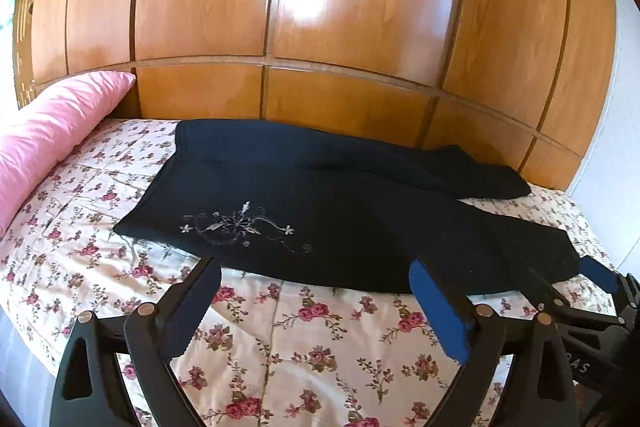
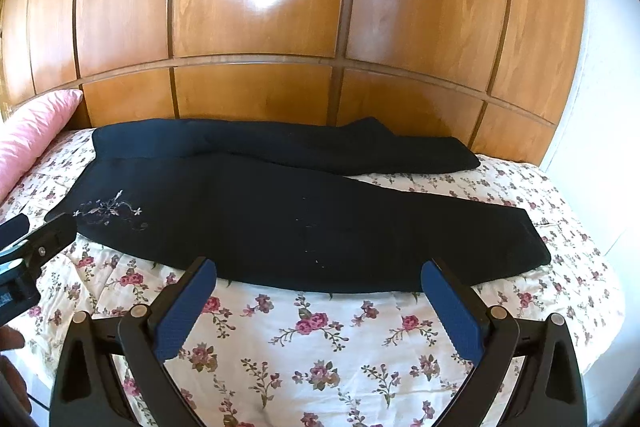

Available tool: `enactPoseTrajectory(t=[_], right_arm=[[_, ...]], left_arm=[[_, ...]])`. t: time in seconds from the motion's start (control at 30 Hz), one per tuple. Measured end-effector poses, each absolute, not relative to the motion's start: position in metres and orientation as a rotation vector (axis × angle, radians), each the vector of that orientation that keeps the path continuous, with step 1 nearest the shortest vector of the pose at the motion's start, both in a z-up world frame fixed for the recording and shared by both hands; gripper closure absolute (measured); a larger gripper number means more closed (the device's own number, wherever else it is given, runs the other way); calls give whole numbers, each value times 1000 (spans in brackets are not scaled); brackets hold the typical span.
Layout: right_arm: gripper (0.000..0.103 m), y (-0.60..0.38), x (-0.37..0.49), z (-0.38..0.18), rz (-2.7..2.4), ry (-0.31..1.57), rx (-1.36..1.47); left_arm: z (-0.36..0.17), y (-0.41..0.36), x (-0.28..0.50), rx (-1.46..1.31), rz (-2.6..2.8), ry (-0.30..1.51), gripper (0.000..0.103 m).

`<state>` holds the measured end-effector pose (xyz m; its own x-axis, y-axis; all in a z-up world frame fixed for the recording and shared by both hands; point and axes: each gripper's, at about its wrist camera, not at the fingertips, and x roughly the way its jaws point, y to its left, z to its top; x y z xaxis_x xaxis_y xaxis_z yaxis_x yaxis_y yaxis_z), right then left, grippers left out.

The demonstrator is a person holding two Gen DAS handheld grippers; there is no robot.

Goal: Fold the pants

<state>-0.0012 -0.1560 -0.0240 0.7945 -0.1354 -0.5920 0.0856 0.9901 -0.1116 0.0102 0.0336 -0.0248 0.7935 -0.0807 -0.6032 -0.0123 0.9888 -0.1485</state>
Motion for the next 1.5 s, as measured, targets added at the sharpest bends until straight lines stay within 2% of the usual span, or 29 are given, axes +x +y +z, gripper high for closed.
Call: enactPoseTrajectory(t=[0.1,0.2,1.23,1.5], right_arm=[[0,-159,-2,-24,-126,640,-82],[0,-159,-3,-25,-131,633,-92],[0,-159,0,-41,-132,668,-96],[0,-169,2,-49,-95,697,-20]], left_arm=[[-25,33,10,-155,-49,658,5],[-25,33,10,-150,-51,660,0],[-37,33,11,-115,-35,694,0],[-36,32,11,-51,16,692,0]])
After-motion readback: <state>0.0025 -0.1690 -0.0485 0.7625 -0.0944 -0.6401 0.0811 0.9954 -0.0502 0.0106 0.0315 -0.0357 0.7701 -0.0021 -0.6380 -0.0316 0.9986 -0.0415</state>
